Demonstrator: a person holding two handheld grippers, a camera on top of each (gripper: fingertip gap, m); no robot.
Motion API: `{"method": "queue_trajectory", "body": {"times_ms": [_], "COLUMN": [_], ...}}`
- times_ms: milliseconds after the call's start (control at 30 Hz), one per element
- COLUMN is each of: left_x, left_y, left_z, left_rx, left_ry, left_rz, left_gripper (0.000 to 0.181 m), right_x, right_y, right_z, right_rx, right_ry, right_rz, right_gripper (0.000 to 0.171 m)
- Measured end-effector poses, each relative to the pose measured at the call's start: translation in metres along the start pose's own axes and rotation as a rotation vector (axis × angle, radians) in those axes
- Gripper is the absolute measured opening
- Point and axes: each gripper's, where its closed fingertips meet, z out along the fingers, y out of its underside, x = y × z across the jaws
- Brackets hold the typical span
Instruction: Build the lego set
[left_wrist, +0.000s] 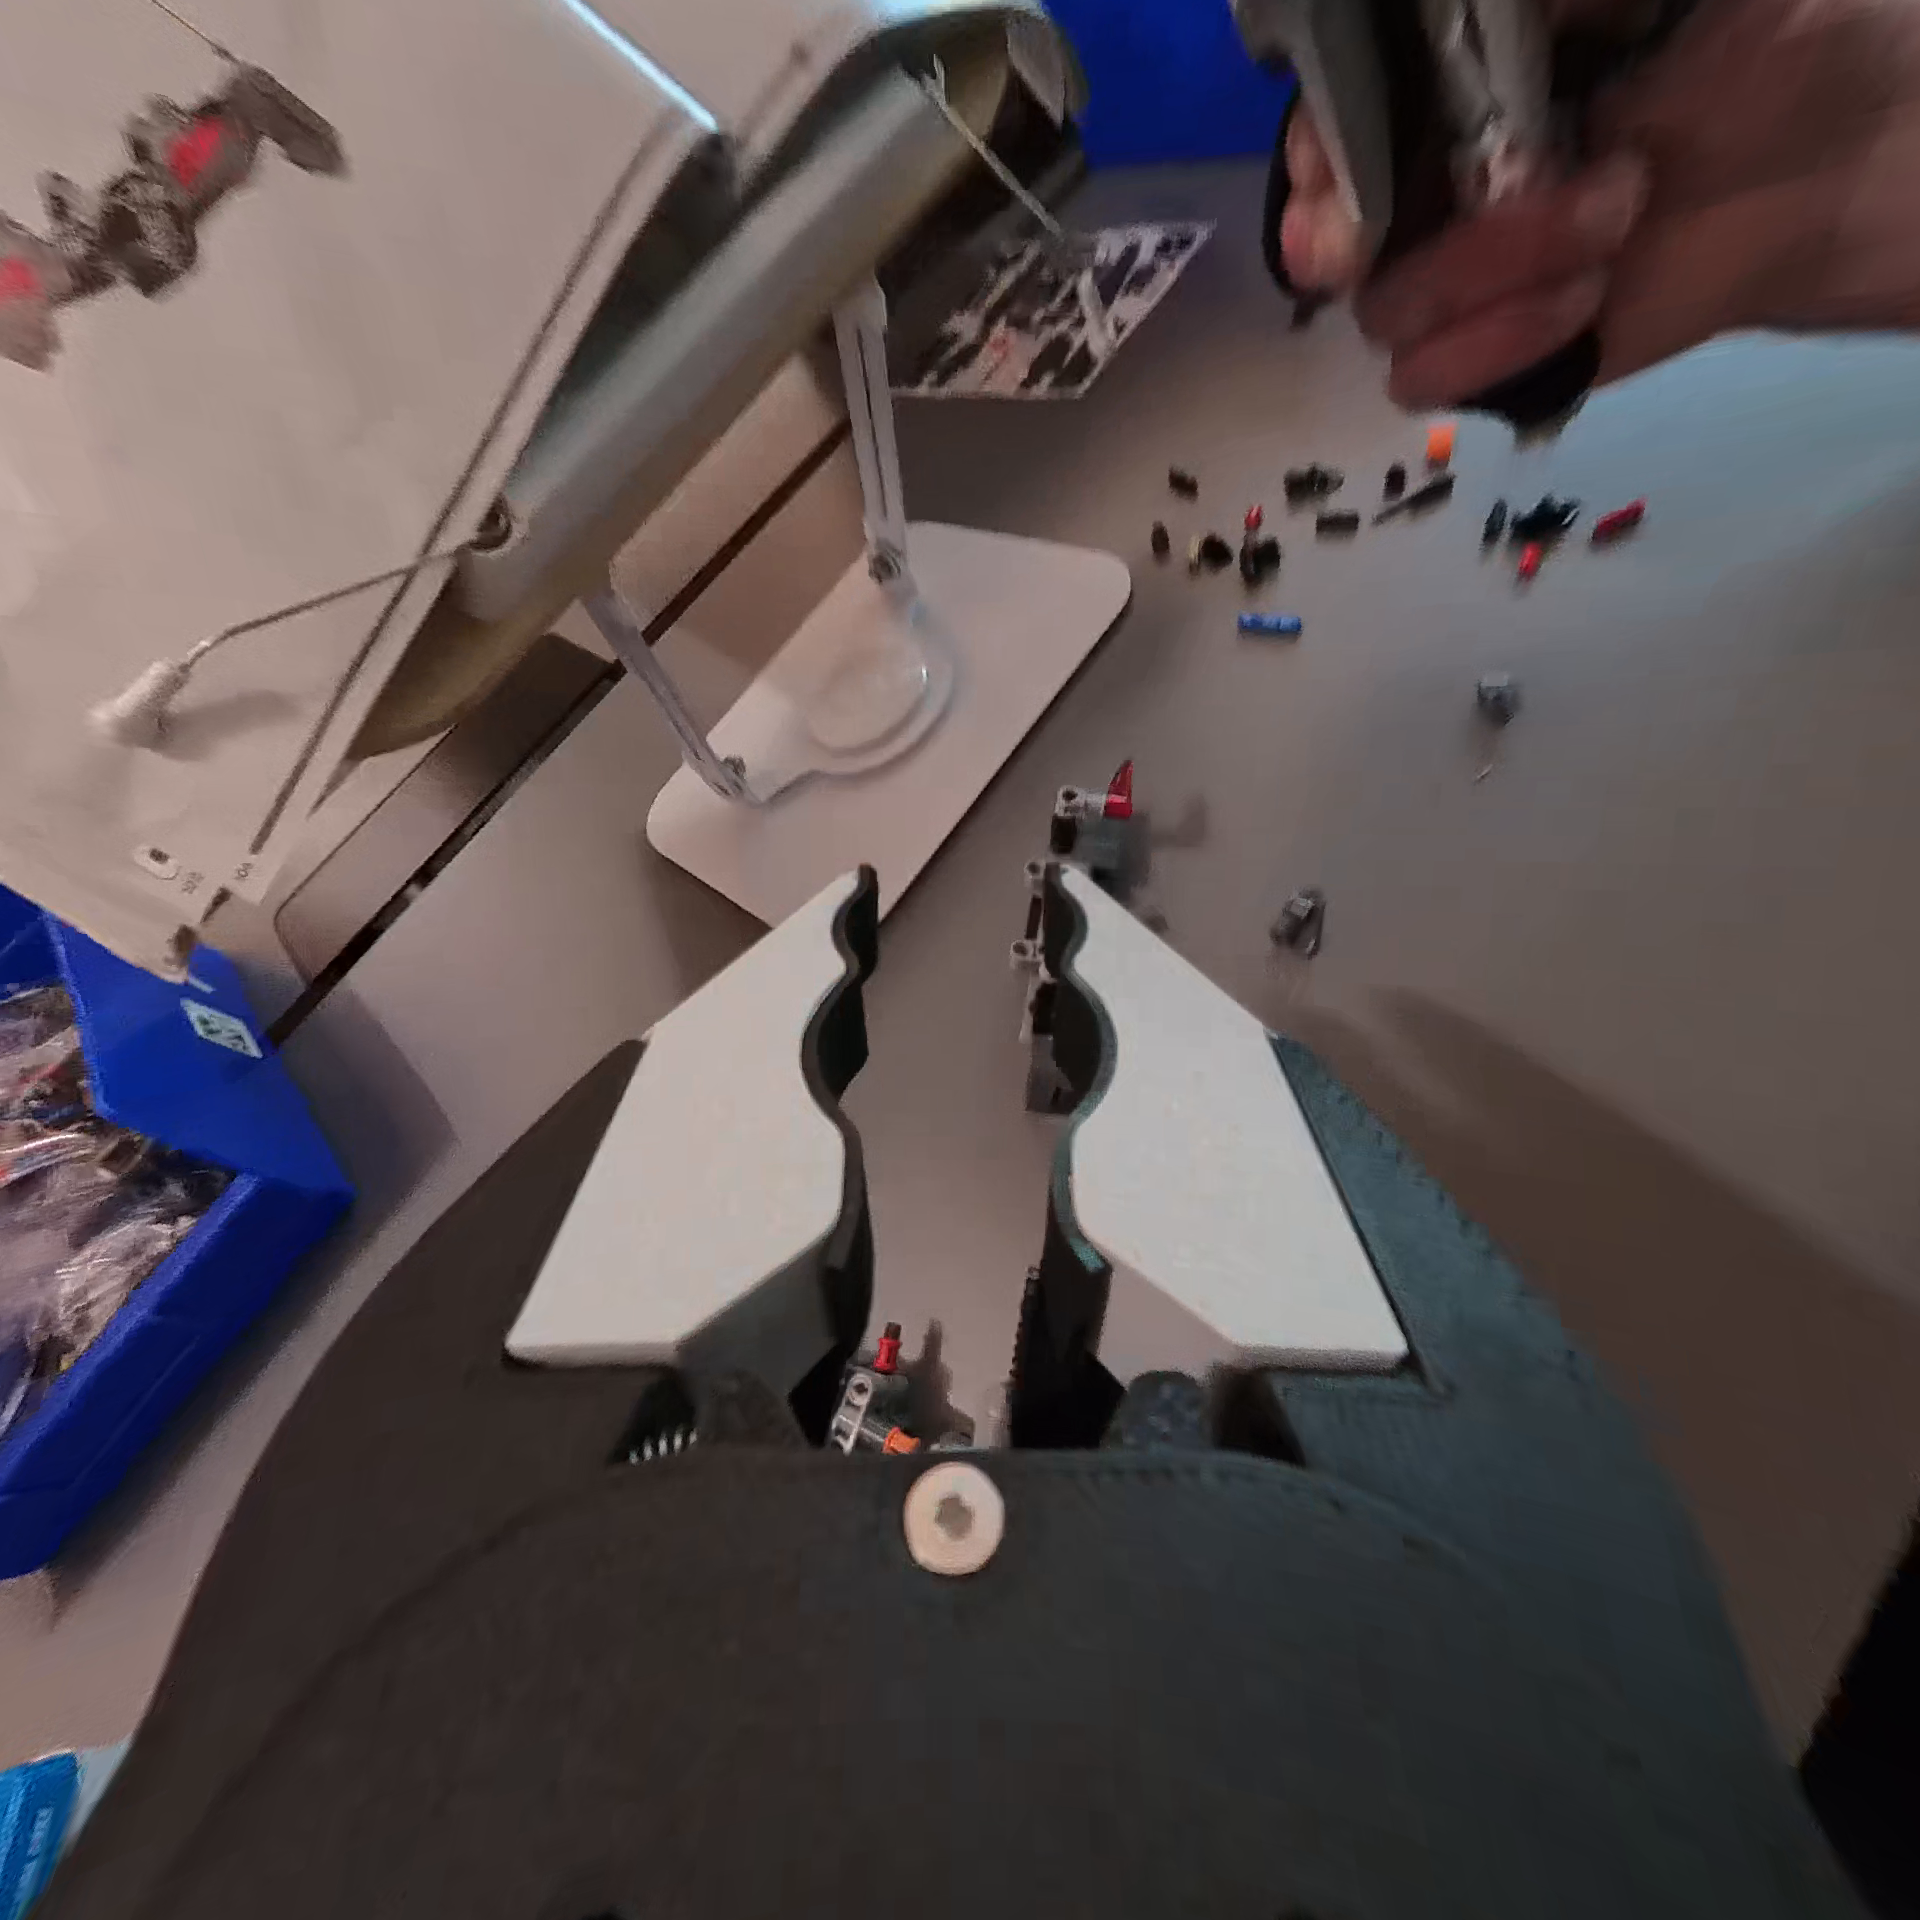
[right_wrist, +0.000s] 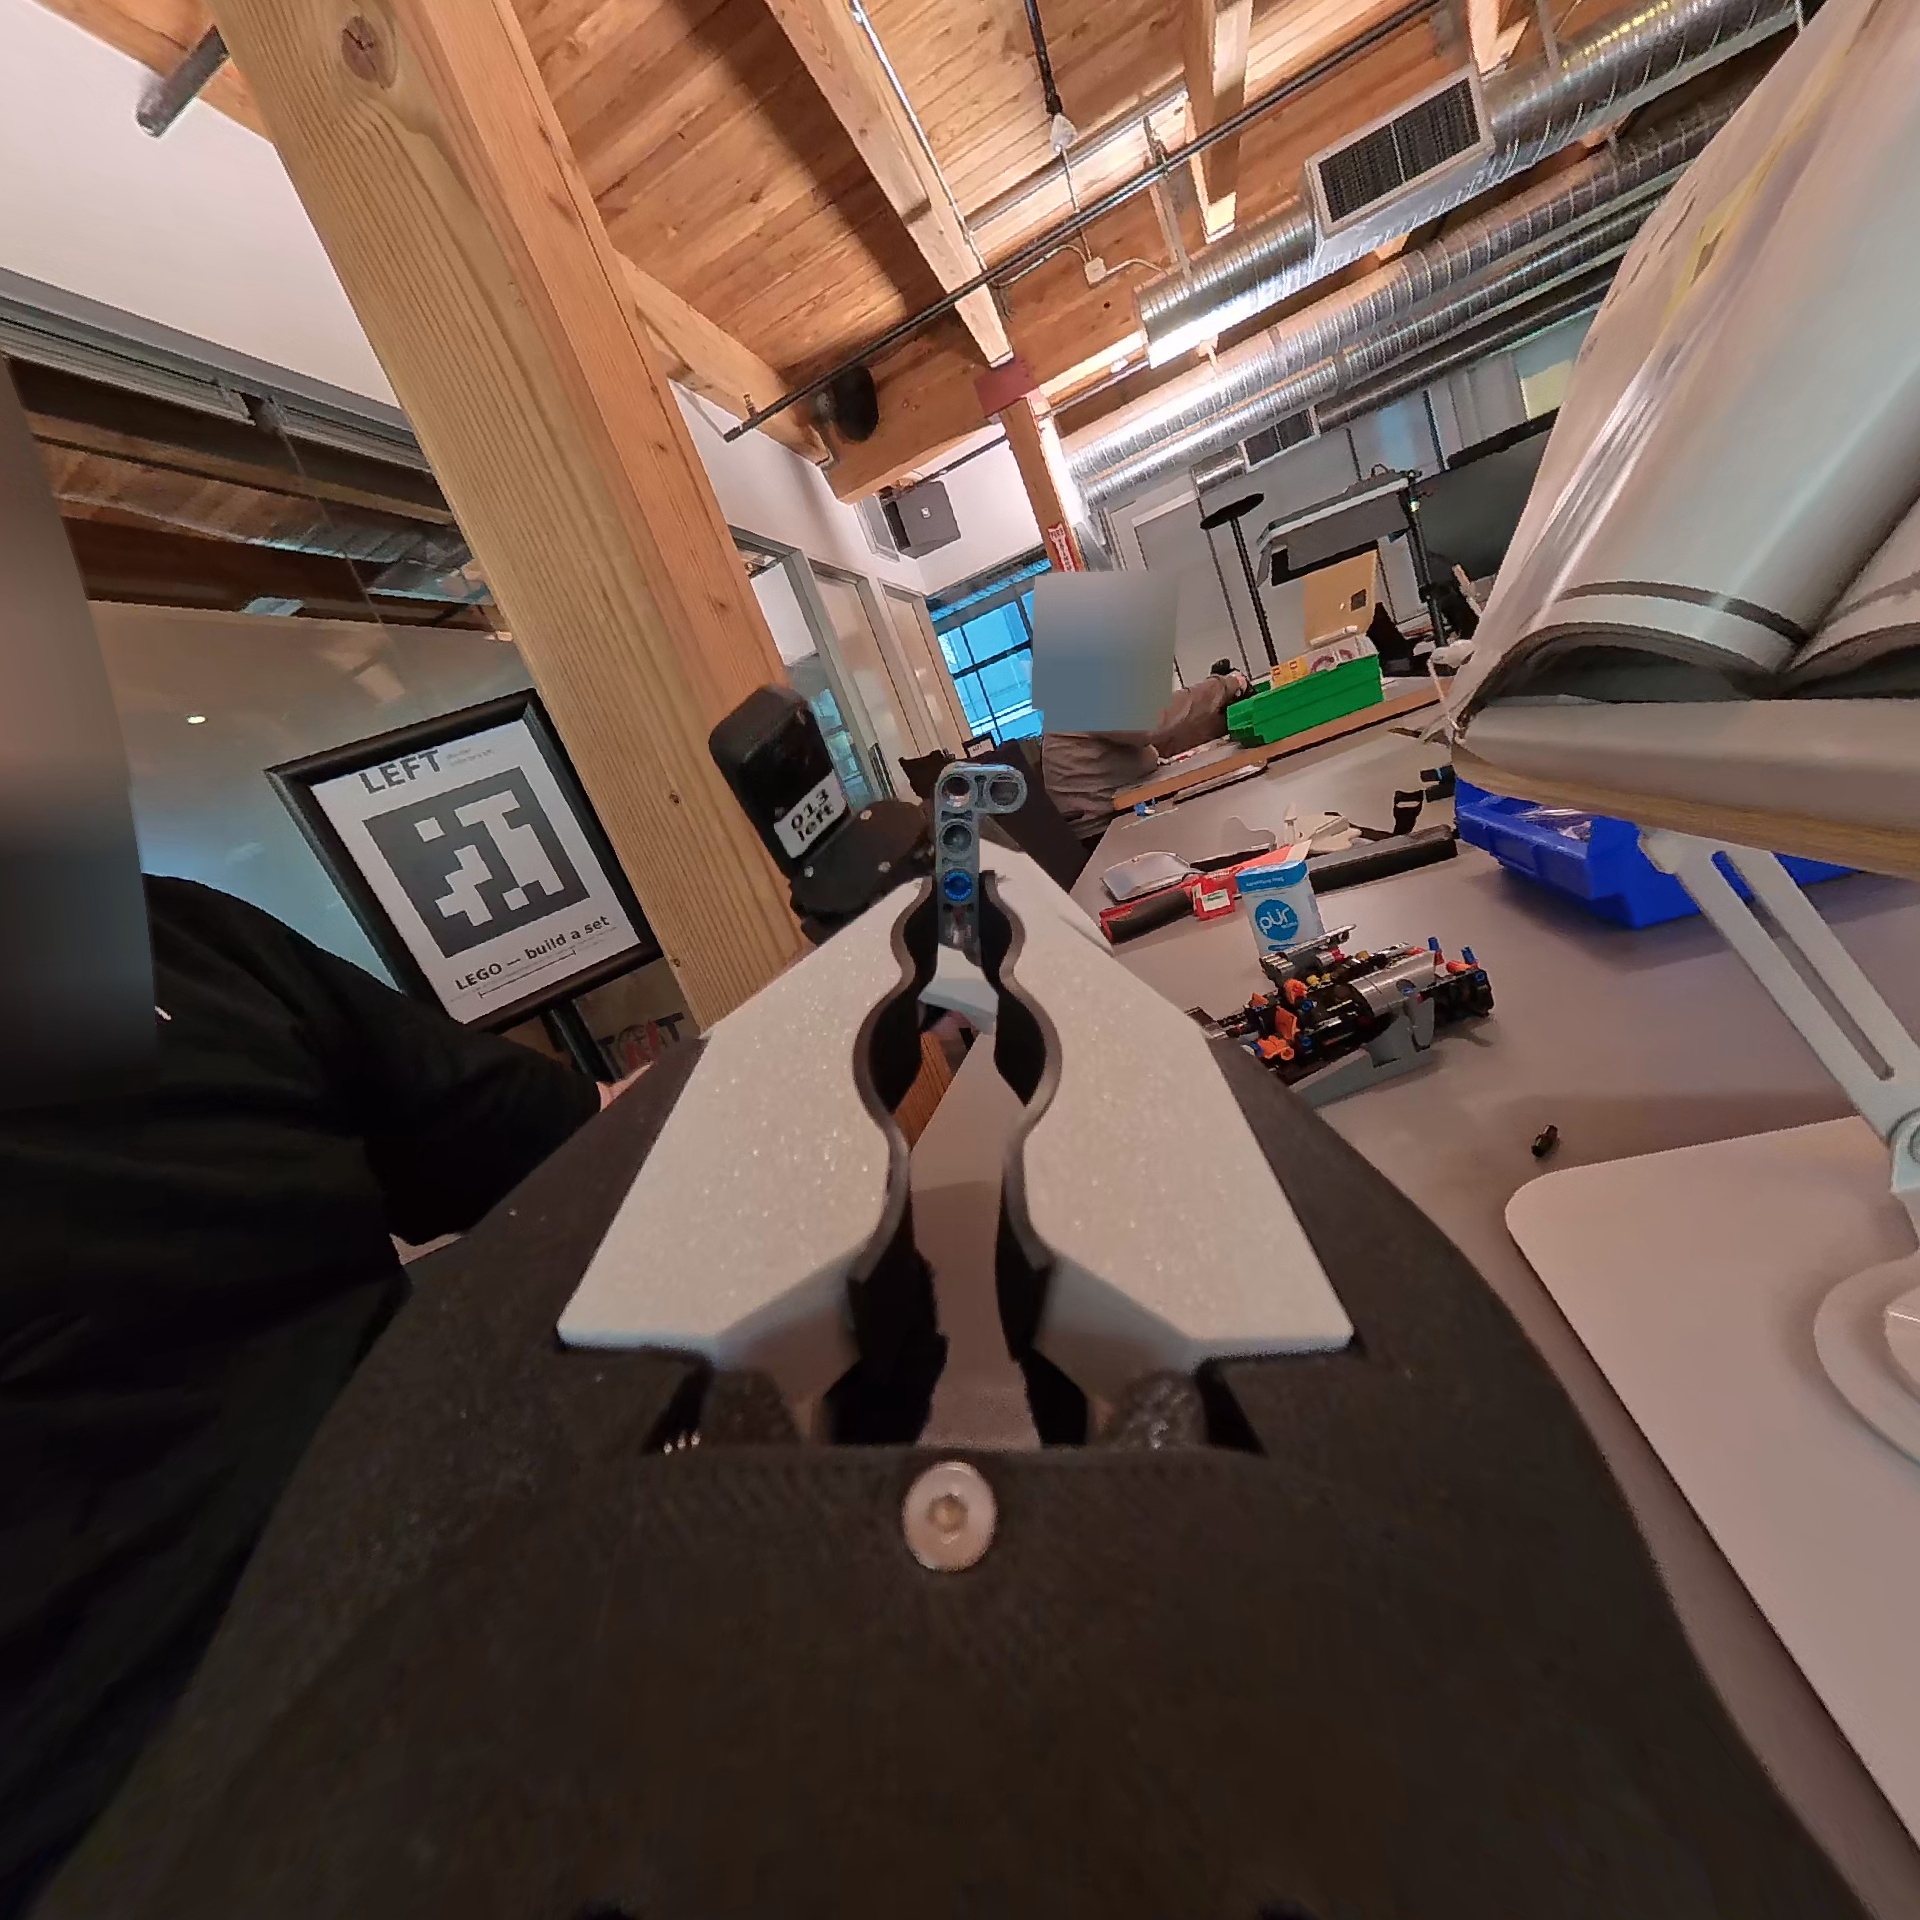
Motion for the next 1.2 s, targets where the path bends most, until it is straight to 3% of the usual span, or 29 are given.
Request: {"method": "queue_trajectory", "body": {"times_ms": [100, 433, 533, 933, 1200], "left_x": [0.005, 0.047, 0.044, 0.035, 0.034], "left_y": [0.015, 0.043, 0.052, 0.072, 0.072], "left_z": [0.020, 0.075, 0.088, 0.102, 0.103], "left_rx": [-0.069, -0.291, -0.344, -0.419, -0.408], "left_ry": [-0.039, 0.110, 0.099, 0.076, 0.084], "left_rz": [0.123, 0.244, 0.233, 0.172, 0.160], "left_gripper": [0.026, 0.077, 0.076, 0.031, 0.030], "right_x": [0.001, 0.003, 0.003, -0.002, -0.004], "right_y": [0.001, 0.001, 0.001, -0.003, -0.004], "right_z": [-0.001, -0.002, -0.002, -0.001, -0.001], "right_rx": [-0.001, -0.009, -0.005, 0.004, 0.007], "right_ry": [0.003, 0.007, 0.004, -0.004, -0.015], "right_rz": [0.001, -0.006, -0.001, -0.015, -0.016], "right_gripper": [0.004, 0.004, 0.004, 0.004, 0.004]}}
